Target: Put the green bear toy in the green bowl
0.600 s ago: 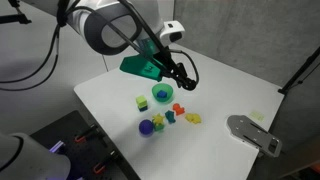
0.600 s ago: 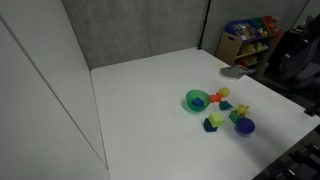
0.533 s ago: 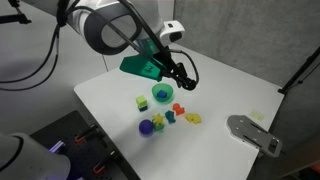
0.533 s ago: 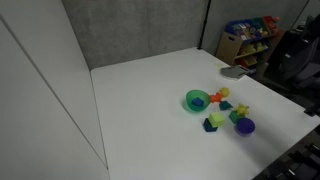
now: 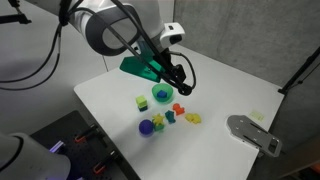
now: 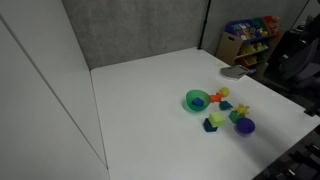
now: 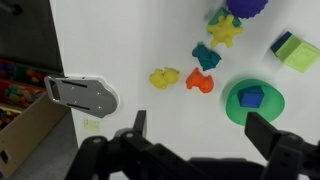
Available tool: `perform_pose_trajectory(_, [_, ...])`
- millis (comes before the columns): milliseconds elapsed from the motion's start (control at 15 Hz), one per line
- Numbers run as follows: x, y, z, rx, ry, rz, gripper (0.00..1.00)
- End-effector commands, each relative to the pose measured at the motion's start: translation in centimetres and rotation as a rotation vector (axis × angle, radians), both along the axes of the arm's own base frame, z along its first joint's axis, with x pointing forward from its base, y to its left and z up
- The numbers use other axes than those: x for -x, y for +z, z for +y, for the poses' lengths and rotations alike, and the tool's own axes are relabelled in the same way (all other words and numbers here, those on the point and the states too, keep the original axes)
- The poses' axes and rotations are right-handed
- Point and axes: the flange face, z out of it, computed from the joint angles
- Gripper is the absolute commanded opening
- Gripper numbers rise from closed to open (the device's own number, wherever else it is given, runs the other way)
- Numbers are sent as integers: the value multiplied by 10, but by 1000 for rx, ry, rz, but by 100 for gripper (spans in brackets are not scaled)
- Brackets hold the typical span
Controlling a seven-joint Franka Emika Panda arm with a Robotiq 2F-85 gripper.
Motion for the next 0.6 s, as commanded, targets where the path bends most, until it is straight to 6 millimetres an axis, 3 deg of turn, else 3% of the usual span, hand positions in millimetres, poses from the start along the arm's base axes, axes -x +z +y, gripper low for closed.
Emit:
perform_pose_trajectory(0, [-15, -9, -1, -50, -60, 4, 100])
perform_pose_trajectory(200, [-22, -27, 0, -116, -107, 30, 100])
perform_pose_trajectory(533, [-29, -71, 19, -261, -156, 113, 100])
